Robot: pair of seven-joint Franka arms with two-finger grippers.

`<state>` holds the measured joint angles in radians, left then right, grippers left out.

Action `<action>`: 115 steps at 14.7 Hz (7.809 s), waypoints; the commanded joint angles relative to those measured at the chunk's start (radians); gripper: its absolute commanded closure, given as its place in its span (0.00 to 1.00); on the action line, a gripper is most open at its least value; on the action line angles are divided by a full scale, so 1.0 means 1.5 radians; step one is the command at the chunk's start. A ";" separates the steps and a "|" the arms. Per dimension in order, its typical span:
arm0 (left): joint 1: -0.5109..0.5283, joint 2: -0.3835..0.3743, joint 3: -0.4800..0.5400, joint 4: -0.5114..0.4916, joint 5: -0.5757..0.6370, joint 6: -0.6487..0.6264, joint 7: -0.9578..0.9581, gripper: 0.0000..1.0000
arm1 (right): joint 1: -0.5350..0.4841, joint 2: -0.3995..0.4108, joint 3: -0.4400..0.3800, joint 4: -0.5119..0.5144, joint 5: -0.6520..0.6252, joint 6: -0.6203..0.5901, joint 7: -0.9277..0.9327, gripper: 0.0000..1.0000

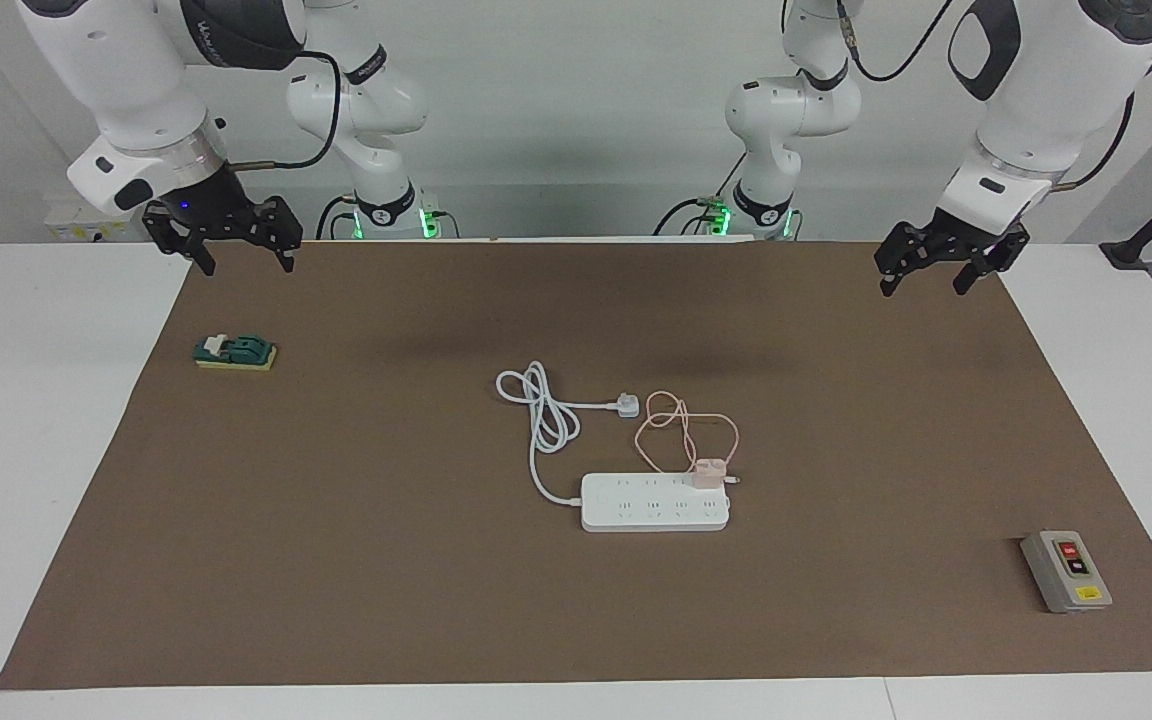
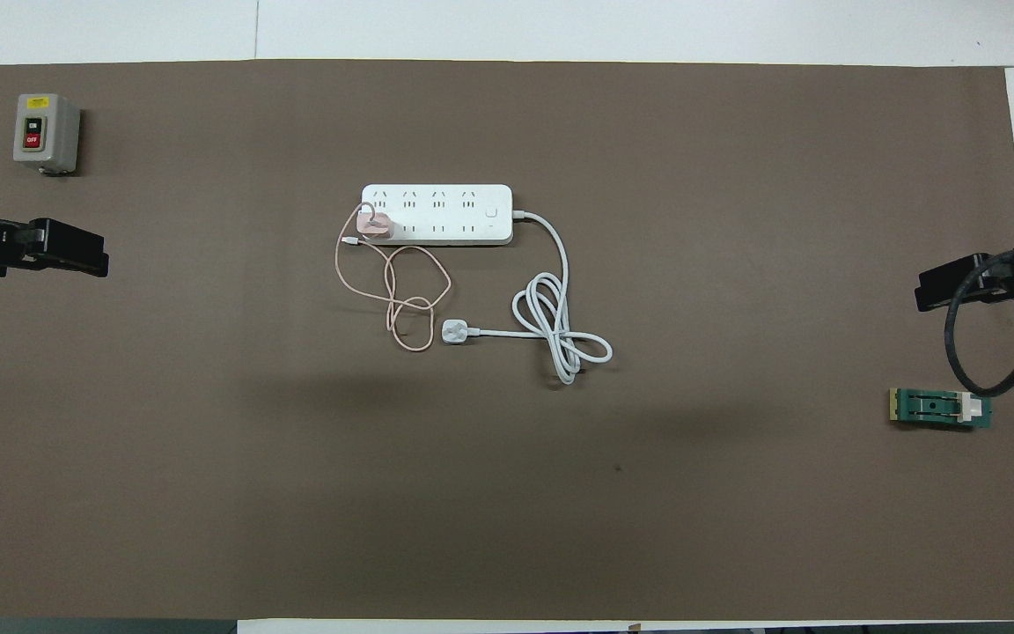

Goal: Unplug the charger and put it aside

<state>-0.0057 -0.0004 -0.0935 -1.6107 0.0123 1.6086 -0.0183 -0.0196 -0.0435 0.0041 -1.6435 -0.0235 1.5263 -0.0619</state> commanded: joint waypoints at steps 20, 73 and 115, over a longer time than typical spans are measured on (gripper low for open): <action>0.010 -0.014 -0.008 -0.015 0.005 0.006 -0.003 0.00 | 0.035 0.044 0.011 -0.009 0.016 0.048 0.179 0.00; -0.253 0.325 0.031 -0.005 0.018 0.364 -1.338 1.00 | 0.287 0.684 0.025 0.373 0.512 0.481 1.063 0.54; 0.104 0.119 0.024 -0.069 -0.019 0.190 -0.437 0.00 | 0.085 0.294 -0.014 0.314 0.269 -0.014 0.786 0.00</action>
<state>0.1622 0.2060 -0.0615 -1.7312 -0.0216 1.9412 -0.7401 0.1498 0.4533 -0.0243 -1.1252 0.4369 1.5608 1.2826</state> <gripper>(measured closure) 0.062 0.000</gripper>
